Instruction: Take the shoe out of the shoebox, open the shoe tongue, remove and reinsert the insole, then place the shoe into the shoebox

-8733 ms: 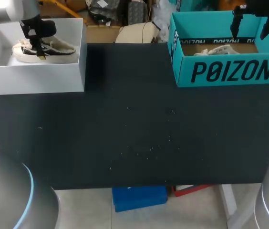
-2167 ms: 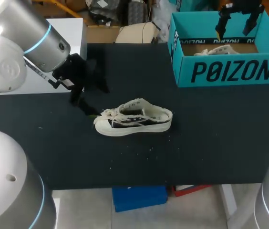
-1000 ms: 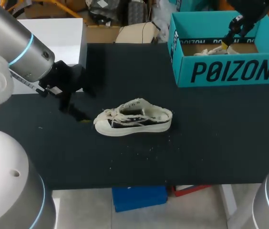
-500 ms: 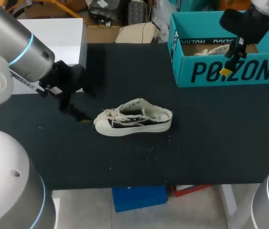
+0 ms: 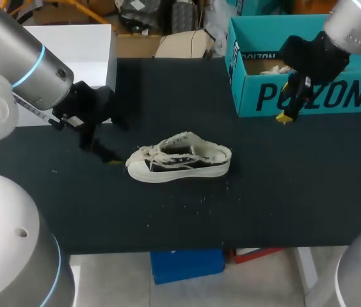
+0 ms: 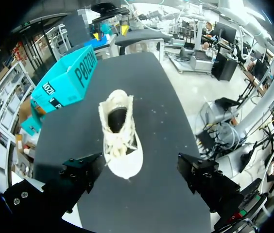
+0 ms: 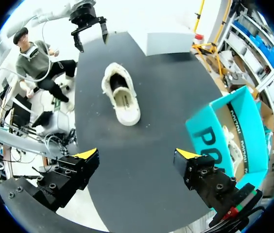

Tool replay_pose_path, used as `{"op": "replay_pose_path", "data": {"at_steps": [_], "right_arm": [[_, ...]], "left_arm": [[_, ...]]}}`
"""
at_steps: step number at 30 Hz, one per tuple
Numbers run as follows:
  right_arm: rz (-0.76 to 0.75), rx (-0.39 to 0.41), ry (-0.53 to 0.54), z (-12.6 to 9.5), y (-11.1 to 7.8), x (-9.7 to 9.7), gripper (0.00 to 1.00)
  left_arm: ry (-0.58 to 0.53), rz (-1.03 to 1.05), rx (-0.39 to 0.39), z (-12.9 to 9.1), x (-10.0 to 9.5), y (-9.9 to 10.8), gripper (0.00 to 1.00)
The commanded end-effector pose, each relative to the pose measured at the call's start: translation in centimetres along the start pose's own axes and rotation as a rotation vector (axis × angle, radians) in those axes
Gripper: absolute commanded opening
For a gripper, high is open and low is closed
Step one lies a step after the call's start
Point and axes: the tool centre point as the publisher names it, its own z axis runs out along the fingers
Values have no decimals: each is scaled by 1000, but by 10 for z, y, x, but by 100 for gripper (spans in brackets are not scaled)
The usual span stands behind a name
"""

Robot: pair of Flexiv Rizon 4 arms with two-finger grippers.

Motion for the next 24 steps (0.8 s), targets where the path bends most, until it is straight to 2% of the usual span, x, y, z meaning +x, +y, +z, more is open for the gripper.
{"op": "replay_pose_path", "data": {"at_steps": [1, 3, 4, 17, 19, 24], "right_arm": [[-5, -196, -240, 26, -14, 41, 100], [-15, -196, -208, 35, -7, 43, 100], [-49, -184, -133, 41, -3, 43, 100], [-49, -184, -133, 41, -3, 43, 100], [-68, -279, -122, 52, -1, 44, 100], [-138, -354, -102, 77, 7, 41, 100]], "left_arm": [[-3, 0, -2, 1, 1, 0, 100], [-3, 0, -2, 1, 1, 0, 100], [-3, 0, -2, 1, 1, 0, 100], [-3, 0, -2, 1, 1, 0, 100], [-3, 0, -2, 1, 1, 0, 100], [-3, 0, -2, 1, 1, 0, 100]]}}
